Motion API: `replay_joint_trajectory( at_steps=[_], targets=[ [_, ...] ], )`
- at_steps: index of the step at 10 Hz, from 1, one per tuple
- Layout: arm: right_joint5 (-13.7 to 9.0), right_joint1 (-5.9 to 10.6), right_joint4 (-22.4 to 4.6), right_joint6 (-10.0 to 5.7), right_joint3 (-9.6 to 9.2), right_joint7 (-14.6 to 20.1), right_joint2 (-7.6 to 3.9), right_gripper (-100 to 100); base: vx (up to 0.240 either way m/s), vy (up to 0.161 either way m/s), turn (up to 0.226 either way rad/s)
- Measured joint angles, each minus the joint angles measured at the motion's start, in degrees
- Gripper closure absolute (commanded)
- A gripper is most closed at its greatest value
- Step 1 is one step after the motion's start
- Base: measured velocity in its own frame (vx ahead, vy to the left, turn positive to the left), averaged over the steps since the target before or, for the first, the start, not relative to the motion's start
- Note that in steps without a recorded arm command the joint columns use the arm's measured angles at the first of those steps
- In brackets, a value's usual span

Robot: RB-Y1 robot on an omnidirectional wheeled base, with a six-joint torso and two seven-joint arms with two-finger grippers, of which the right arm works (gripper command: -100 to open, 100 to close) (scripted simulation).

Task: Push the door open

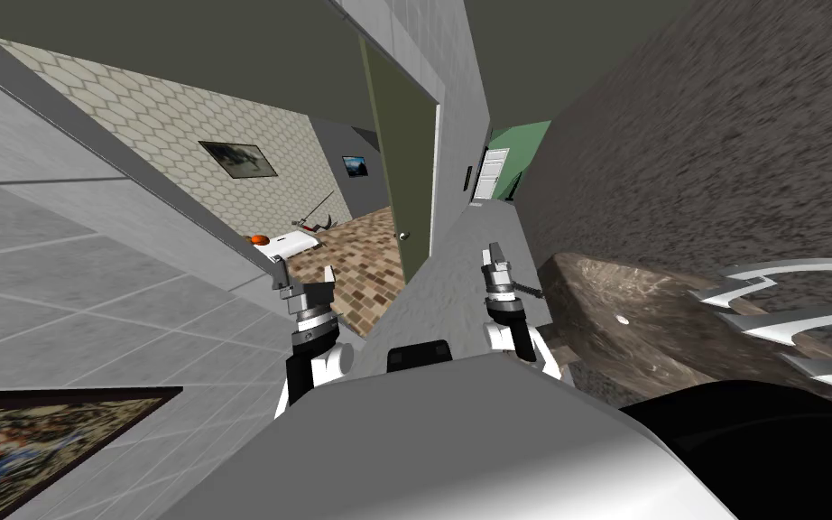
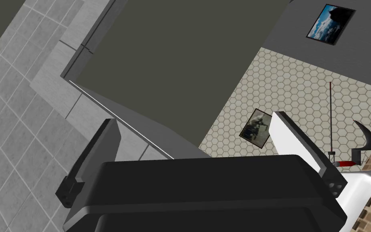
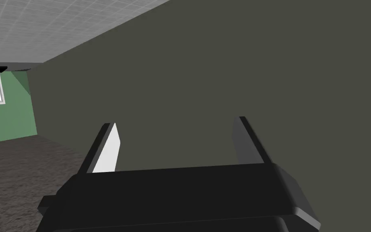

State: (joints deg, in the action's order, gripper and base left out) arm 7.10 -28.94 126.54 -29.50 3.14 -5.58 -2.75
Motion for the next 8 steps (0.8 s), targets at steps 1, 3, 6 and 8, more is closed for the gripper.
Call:
replay_joint_trajectory(
  at_steps=[1,3,6,8],
  targets=[
    [0.22,0.16,-0.92,-0.25,-0.25,0.3,-0.2,-100,0.143,-0.026,0.08],
    [0.69,0.78,-2.93,-0.71,-0.76,1.27,-0.72,-100,0.185,-0.027,0.077],
    [1.21,1.2,-6.33,-2.2,-1.3,2.68,-1.43,-100,0.142,-0.03,0.077],
    [1.75,2.34,-9.15,-2.76,-1.78,3.81,-2.0,-100,0.171,-0.065,0.101]
  ],
)
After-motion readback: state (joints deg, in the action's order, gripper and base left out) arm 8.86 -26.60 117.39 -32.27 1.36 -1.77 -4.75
